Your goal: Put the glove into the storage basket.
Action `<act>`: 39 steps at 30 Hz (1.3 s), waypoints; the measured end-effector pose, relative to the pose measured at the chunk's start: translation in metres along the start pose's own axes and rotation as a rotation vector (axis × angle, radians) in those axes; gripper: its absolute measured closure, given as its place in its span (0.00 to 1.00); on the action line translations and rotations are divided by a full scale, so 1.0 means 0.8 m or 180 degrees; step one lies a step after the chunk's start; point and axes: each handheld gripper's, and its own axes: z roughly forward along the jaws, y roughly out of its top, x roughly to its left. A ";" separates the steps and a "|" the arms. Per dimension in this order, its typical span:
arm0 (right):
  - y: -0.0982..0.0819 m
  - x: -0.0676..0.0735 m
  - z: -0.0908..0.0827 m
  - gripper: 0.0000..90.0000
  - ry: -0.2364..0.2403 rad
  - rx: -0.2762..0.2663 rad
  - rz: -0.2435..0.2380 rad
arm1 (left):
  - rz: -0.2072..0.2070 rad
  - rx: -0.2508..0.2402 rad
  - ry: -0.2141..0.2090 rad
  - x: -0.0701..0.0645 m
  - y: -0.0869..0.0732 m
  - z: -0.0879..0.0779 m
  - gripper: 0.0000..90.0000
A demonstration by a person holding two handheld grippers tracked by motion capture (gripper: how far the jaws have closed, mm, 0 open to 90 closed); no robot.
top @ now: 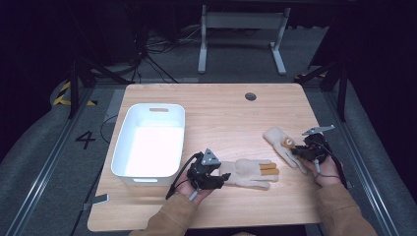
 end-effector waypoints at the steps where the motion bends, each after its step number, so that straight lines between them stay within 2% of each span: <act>1: 0.000 0.000 0.000 0.86 0.0000 0.0000 0.0000 | 0.0000 0.0000 0.0000 0.000 0.000 0.000 0.54; 2: 0.001 0.001 -0.001 0.87 -0.0032 0.0001 -0.0023 | -0.0014 -0.0020 0.0046 0.001 0.000 -0.001 0.54; 6: 0.005 0.003 -0.012 0.88 -0.0061 -0.0094 -0.0034 | -0.0107 0.0005 0.0058 0.003 0.001 -0.002 0.48; 11: 0.007 0.005 -0.030 0.88 -0.0105 -0.0296 -0.0099 | -0.0063 0.0000 0.0077 0.004 0.002 -0.003 0.49; 15: 0.007 0.005 -0.038 0.88 -0.0096 -0.0349 -0.0126 | -0.0072 0.0004 0.0041 0.004 0.003 -0.002 0.44; 16: 0.008 0.005 -0.043 0.88 -0.0108 -0.0395 -0.0141 | -0.0031 0.0027 0.0000 0.004 0.004 -0.001 0.42; 19: 0.008 0.006 -0.049 0.88 -0.0101 -0.0442 -0.0143 | -0.0024 0.0029 -0.0027 0.004 0.005 -0.001 0.40; 20: 0.007 0.007 -0.055 0.88 -0.0095 -0.0472 -0.0145 | -0.0050 0.0003 -0.0127 0.005 0.006 -0.001 0.40; 23: 0.007 0.007 -0.064 0.88 -0.0067 -0.0535 -0.0151 | -0.0082 -0.0016 -0.0185 0.007 0.008 -0.004 0.39; 30: 0.009 0.013 -0.082 0.88 -0.0022 -0.0633 -0.0220 | -0.0011 0.0017 -0.0178 0.003 0.015 -0.010 0.40; 39: 0.014 0.025 -0.102 0.88 0.0153 -0.0750 -0.0345 | -0.0008 0.0081 -0.0169 -0.001 0.018 -0.017 0.41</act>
